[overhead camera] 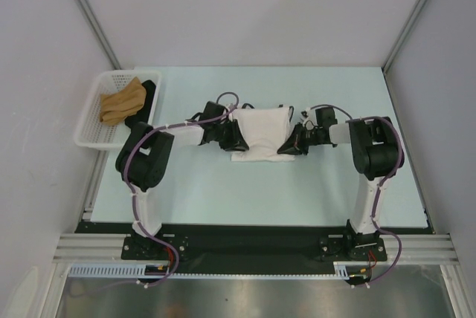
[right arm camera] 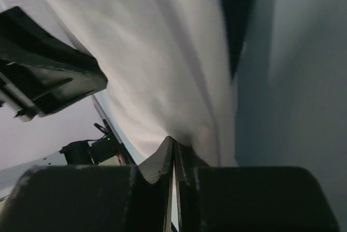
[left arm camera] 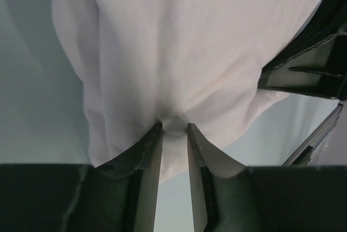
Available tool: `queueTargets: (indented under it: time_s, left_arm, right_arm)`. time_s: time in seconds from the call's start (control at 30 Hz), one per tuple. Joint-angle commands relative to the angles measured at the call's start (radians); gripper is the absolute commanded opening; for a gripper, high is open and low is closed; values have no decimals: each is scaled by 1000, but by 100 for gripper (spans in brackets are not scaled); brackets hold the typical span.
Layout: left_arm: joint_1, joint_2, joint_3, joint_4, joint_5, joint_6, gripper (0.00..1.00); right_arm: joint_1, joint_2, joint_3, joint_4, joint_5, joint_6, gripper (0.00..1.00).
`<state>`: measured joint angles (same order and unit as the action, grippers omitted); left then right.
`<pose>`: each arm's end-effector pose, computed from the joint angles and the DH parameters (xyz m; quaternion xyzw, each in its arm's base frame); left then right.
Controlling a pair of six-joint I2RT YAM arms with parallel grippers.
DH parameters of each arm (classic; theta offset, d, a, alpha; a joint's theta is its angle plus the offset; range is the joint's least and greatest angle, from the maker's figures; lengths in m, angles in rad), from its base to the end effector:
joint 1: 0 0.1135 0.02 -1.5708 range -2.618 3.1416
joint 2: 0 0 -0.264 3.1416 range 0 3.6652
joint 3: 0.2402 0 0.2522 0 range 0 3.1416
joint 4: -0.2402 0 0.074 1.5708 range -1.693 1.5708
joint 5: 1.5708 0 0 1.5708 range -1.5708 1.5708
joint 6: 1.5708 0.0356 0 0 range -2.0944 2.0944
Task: Fold and stack the tank tops
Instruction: Fold the tank top
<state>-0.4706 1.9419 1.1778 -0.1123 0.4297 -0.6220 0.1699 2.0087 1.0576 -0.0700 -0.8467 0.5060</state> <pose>0.3517 -0.1956 0.1516 0.0029 0.9216 -0.3440 0.1799 0.3641 0.0895 0.1048 0.0369 0.8838 0.4551 0.1024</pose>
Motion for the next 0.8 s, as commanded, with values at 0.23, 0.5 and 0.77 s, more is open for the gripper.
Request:
queueTargets:
  time_s: [0.23, 0.5, 0.77]
  left_arm:
    - [59, -91, -46, -19, -49, 27, 45]
    - [58, -101, 159, -81, -14, 33, 58]
    - [64, 191, 465, -155, 39, 8, 28]
  right_arm:
    - [-92, -79, -42, -2, 58, 6, 12]
    - [-33, -68, 212, -87, 14, 44, 14]
    - [-18, 201, 490, -17, -77, 166, 11]
